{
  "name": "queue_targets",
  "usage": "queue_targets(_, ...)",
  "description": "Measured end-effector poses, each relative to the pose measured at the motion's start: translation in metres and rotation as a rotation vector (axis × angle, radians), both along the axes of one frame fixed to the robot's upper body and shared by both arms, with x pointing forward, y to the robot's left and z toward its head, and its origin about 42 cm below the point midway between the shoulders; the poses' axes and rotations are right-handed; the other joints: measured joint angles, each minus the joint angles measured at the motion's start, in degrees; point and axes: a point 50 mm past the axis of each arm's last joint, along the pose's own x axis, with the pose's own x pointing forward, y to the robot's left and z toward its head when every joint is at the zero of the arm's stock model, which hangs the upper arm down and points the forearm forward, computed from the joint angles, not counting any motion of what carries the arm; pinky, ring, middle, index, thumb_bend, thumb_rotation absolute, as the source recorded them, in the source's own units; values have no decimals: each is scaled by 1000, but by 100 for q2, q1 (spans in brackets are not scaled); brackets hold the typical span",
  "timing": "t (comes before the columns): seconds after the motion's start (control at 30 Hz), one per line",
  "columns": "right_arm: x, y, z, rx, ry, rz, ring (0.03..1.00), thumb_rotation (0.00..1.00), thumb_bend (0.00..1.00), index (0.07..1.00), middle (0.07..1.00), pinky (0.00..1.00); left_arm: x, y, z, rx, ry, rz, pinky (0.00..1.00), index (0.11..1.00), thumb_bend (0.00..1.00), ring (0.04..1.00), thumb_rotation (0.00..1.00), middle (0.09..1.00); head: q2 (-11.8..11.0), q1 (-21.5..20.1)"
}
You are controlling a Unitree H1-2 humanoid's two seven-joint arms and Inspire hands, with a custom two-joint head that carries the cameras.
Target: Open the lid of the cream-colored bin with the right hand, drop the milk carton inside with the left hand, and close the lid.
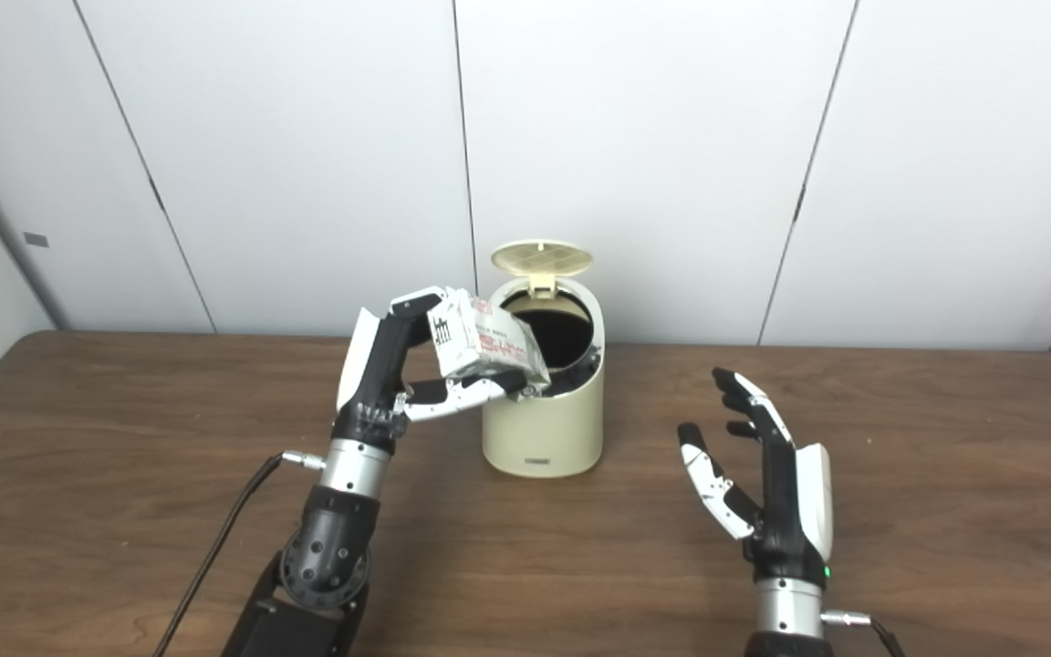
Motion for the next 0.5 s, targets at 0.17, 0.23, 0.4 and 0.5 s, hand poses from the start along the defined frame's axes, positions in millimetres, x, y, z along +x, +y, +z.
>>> queue_targets(0.17,1,1,0,-2,0,3,783,518,184,792,802,679,9,-6,-4,-53,26,40,338,494,503,439,0,485,-9,0)
queue_targets(0.23,1,2,0,-3,1,7,786,555,189,795,803,684,15,-10,-4,-72,34,57,330,496,502,436,0,486,-9,0)
queue_targets(0.4,1,3,0,-7,-1,9,784,564,191,792,800,683,25,-15,-4,-88,38,99,320,493,502,439,0,488,-17,9)
queue_targets(0.5,1,3,0,-12,-2,9,786,559,190,793,801,686,28,-17,-6,-77,34,120,324,492,503,440,0,487,-18,-9)
